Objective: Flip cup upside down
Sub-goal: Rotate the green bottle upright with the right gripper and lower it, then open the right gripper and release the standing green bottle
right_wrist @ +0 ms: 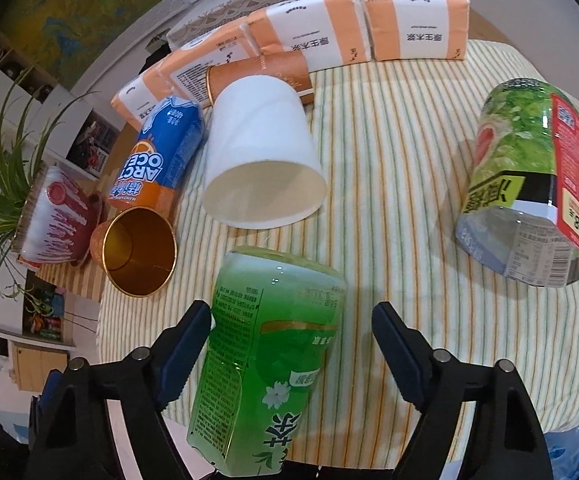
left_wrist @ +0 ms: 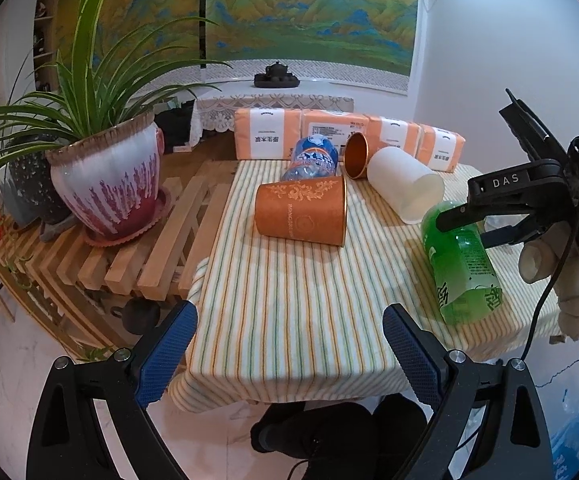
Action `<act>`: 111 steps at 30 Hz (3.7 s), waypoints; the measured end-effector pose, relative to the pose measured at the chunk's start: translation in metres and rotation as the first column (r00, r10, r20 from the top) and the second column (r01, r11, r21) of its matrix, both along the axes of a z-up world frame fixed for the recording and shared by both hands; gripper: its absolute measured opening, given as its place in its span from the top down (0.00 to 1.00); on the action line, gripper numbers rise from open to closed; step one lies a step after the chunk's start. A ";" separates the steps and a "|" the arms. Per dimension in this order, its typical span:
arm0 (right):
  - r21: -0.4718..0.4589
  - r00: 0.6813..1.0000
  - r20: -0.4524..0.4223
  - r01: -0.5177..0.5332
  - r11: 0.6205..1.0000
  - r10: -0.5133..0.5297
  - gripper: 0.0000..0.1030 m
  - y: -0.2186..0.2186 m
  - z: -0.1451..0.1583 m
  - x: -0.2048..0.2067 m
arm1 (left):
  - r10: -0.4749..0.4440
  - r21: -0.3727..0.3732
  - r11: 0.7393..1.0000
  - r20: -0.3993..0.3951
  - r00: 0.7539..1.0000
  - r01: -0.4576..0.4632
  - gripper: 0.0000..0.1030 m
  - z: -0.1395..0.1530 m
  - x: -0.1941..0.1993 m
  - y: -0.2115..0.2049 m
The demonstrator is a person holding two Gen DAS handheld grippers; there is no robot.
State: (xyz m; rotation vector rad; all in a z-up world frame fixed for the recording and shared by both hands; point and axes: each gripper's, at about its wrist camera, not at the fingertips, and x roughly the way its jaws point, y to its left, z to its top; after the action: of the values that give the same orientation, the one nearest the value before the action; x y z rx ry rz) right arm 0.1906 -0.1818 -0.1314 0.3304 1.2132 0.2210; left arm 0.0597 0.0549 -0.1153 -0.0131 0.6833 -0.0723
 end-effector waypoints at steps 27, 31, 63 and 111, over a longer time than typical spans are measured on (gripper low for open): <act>0.032 0.996 0.079 0.027 0.999 -0.029 0.37 -0.021 0.011 -0.016 | -0.014 0.008 1.000 -0.010 1.000 0.014 0.07 0.001 0.007 -0.012; 0.013 0.990 0.134 0.032 0.999 -0.033 0.37 -0.022 0.018 -0.022 | -0.012 0.013 1.000 -0.013 1.000 0.012 0.07 0.001 0.008 -0.013; -0.354 0.801 0.587 0.127 0.926 0.115 0.38 0.014 0.046 -0.065 | -0.007 0.033 0.999 -0.013 1.000 0.008 0.07 0.005 0.007 -0.023; -0.224 0.697 0.716 0.199 0.954 0.023 0.11 -0.008 0.068 -0.187 | -0.025 -0.034 0.999 0.239 0.971 0.034 0.01 0.064 -0.021 -0.052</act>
State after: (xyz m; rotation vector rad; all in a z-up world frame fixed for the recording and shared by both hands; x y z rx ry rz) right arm 0.0033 -0.1898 -0.0635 0.0252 0.4288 0.0668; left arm 0.0390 0.0034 -0.0516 -0.0297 0.4410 -0.1138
